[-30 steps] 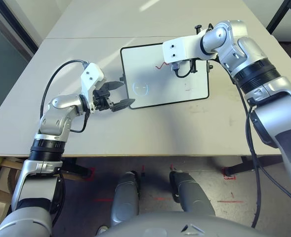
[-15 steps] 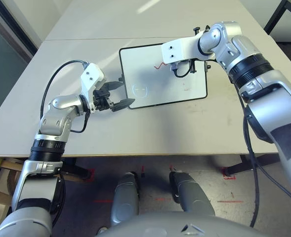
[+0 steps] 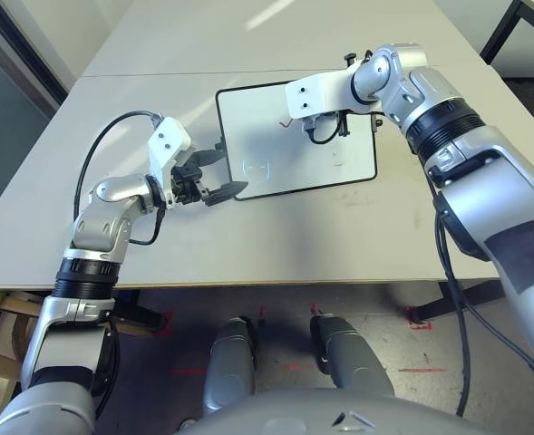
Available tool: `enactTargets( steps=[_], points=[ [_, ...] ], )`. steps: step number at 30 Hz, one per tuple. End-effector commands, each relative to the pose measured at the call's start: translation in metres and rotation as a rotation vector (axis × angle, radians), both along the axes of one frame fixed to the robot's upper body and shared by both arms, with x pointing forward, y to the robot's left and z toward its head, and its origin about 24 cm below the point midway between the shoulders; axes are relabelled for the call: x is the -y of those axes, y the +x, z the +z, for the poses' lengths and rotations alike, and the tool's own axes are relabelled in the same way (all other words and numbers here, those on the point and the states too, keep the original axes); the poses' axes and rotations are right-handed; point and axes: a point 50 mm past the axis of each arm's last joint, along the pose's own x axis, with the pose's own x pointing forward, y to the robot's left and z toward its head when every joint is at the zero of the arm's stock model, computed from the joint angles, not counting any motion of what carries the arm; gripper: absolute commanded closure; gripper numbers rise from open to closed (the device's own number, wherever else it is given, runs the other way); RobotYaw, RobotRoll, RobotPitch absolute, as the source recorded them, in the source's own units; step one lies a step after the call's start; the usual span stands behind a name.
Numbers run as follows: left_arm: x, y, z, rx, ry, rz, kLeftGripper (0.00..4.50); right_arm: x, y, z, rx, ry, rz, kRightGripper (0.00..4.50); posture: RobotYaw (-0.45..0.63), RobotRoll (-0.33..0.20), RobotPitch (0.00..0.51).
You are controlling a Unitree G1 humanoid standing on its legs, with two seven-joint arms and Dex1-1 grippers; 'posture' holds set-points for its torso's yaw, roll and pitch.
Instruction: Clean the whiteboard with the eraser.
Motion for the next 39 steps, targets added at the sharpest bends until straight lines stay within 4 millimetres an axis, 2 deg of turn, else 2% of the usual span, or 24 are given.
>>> enactTargets(
  steps=[1,27,30,39],
  points=[
    [-0.001,-0.002,-0.003,-0.006,-0.002,0.008,0.00,-0.012,-0.002,-0.007,-0.021,-0.003,0.037,4.19,-0.06,0.000,0.120],
    [-0.002,-0.006,-0.006,-0.010,-0.010,0.025,0.00,-0.062,-0.015,-0.012,-0.026,0.062,0.163,4.19,-0.04,0.000,0.125],
    [-0.002,-0.006,-0.006,-0.011,-0.011,0.025,0.00,-0.061,-0.014,-0.013,-0.024,0.059,0.157,4.19,-0.04,0.000,0.122],
    [-0.002,-0.004,-0.005,-0.009,-0.008,0.021,0.00,-0.036,-0.005,-0.017,-0.015,0.001,0.082,4.19,-0.05,0.000,0.116]
  ],
)
